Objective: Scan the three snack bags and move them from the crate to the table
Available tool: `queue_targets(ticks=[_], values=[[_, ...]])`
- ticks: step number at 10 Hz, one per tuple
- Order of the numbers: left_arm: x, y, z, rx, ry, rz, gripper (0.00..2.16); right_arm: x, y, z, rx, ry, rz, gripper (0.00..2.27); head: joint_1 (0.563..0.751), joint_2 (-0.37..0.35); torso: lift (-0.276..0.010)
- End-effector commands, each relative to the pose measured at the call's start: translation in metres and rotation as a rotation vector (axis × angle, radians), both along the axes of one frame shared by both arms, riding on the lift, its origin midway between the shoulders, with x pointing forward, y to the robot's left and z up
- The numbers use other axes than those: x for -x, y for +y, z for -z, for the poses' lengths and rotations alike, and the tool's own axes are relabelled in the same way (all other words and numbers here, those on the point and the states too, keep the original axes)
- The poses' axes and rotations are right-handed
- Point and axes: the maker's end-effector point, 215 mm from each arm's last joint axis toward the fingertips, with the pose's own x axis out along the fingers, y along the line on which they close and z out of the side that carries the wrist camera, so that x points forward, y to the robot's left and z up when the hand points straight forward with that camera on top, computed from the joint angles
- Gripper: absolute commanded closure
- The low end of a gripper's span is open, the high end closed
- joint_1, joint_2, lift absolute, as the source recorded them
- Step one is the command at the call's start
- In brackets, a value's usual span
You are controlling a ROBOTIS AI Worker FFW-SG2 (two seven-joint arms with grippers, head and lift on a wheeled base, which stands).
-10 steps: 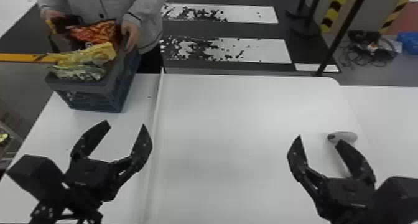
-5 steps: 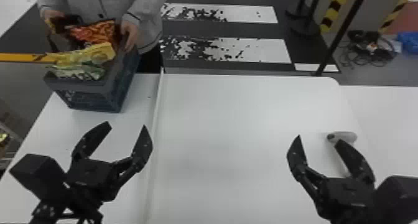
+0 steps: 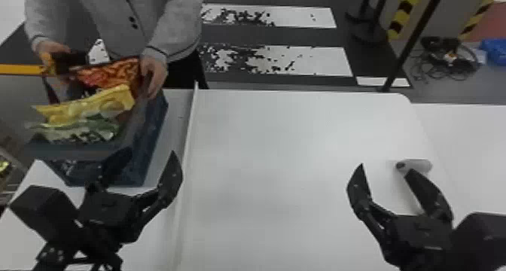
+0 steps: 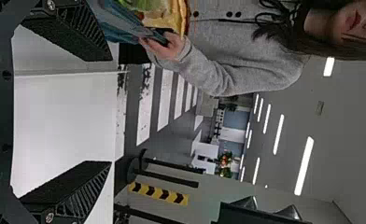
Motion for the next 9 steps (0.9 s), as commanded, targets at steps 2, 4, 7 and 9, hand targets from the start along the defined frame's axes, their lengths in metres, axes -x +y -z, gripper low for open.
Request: queue_targets(ticks=[2,4,7,9], values=[[0.003,0.000,0.002,-0.001,0.004,0.004,0.09,0.000,0.001,0.001,0.000,0.004,-0.002,0.12,0.695,-0.012,-0.062],[0.004,-0.001,0.004,-0.004,0.007,0.013,0.09,0.000,0.001,0.001,0.000,0.004,-0.002,0.12,0.695,-0.012,-0.062],[0.001,0.023,-0.016,-0.092,-0.042,0.046,0.08,0.002,0.003,0.004,0.001,0.011,-0.010,0.12,0.695,-0.015,-0.062],[-0.001,0.080,-0.027,-0.181,-0.059,0.000,0.09,0.002,0.010,0.004,-0.006,0.009,-0.023,0.12,0.695,0.023,-0.062]])
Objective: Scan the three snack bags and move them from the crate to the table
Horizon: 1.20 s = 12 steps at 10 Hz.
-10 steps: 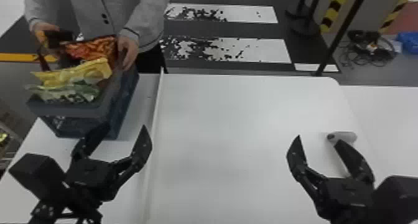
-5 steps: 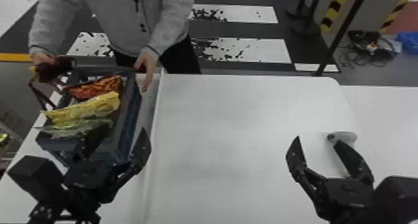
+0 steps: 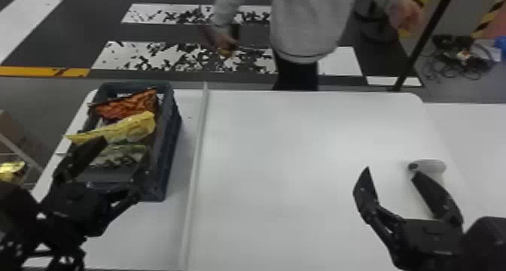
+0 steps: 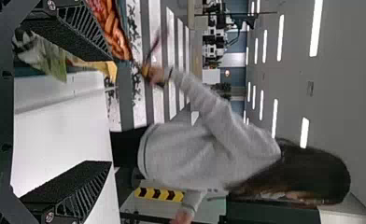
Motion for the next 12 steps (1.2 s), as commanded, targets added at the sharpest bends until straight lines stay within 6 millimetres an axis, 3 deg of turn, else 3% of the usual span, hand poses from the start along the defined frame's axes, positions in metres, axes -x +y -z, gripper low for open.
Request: queue_targets(ticks=[1,3,5,8,12], values=[[0.000,0.044,-0.004,-0.067,0.003,-0.050,0.09,0.001,0.004,0.003,-0.003,0.005,-0.008,0.12,0.695,0.074,-0.062],[0.003,0.084,0.004,-0.163,0.057,-0.067,0.14,-0.001,0.009,0.007,-0.003,0.009,-0.021,0.12,0.695,0.180,-0.062],[0.000,0.101,0.015,-0.251,0.103,-0.055,0.14,-0.003,0.014,0.009,-0.003,0.007,-0.033,0.12,0.695,0.235,-0.062],[-0.008,0.092,0.018,-0.321,0.145,0.048,0.14,-0.006,0.016,0.007,0.006,0.002,-0.041,0.12,0.695,0.266,-0.062],[-0.008,0.095,0.040,-0.405,0.249,0.100,0.15,-0.009,0.013,0.006,0.020,-0.004,-0.041,0.12,0.695,0.255,-0.062]])
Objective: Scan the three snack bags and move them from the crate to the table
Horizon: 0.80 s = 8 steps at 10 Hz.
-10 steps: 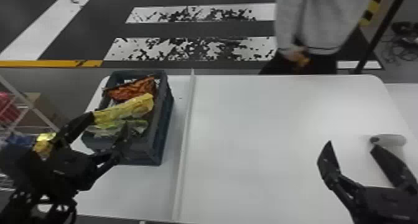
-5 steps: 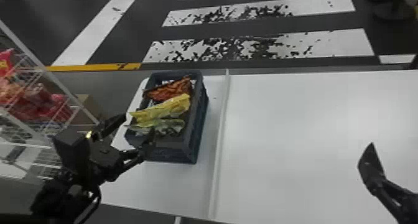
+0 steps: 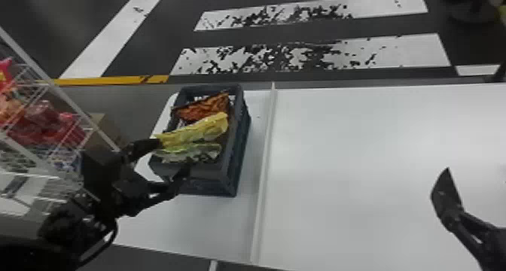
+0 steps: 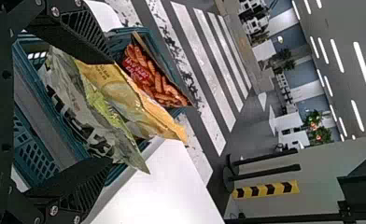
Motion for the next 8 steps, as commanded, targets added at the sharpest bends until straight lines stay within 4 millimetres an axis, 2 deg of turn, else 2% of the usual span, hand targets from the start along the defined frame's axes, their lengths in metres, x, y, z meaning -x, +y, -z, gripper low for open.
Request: queue_targets(ticks=[1,3,5,7,8], values=[[0.001,0.003,0.007,-0.002,0.021,-0.006,0.20,-0.002,0.002,0.000,-0.001,-0.003,-0.005,0.12,0.695,0.257,-0.062],[0.006,0.008,0.021,0.010,0.075,-0.015,0.73,-0.007,0.006,0.003,-0.001,-0.001,-0.013,0.12,0.695,0.264,-0.062],[0.005,0.007,0.023,0.018,0.076,-0.021,1.75,-0.008,0.006,0.002,-0.001,-0.004,-0.011,0.12,0.695,0.274,-0.062],[0.000,0.002,0.007,0.018,0.041,-0.018,1.90,-0.009,0.007,0.002,-0.002,-0.007,-0.009,0.12,0.695,0.275,-0.062],[0.000,0.001,-0.003,0.023,0.023,-0.017,1.90,-0.009,0.008,0.002,-0.004,-0.007,-0.010,0.12,0.695,0.271,-0.062]])
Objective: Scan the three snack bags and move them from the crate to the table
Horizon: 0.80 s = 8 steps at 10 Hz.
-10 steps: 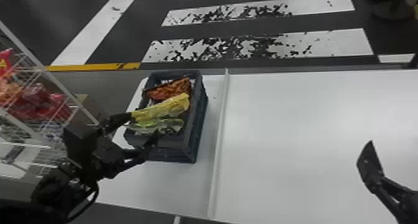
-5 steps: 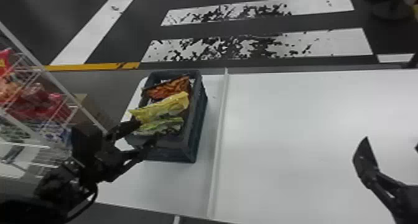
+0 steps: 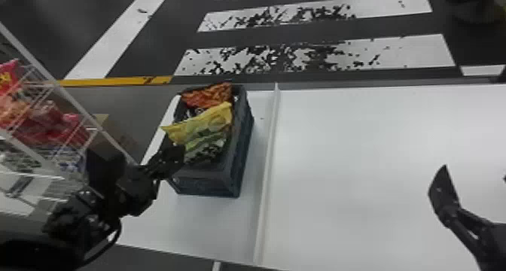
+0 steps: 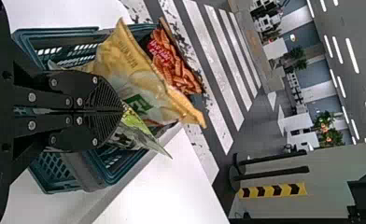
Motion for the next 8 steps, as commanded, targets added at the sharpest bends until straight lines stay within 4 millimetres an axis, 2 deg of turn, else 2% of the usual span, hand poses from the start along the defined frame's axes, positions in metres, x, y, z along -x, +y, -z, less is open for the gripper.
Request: queue_targets(ticks=[1,3,5,6,8], values=[[0.001,-0.002,-0.014,0.008,-0.024,-0.001,1.90,-0.001,-0.001,-0.003,-0.001,-0.009,0.008,0.12,0.695,0.267,-0.062],[0.005,-0.004,-0.038,0.012,-0.064,-0.004,1.90,-0.001,-0.002,-0.004,-0.001,-0.014,0.012,0.12,0.695,0.262,-0.062],[0.013,-0.001,-0.080,0.044,-0.106,-0.029,1.90,-0.001,-0.001,-0.004,-0.006,-0.013,0.010,0.12,0.695,0.259,-0.062],[0.017,0.000,-0.101,0.068,-0.127,-0.047,2.05,-0.001,0.000,-0.006,-0.008,-0.020,0.009,0.12,0.695,0.263,-0.062],[0.022,0.014,-0.131,0.120,-0.131,-0.112,2.10,-0.002,0.001,-0.011,-0.015,-0.032,0.012,0.12,0.695,0.277,-0.062]])
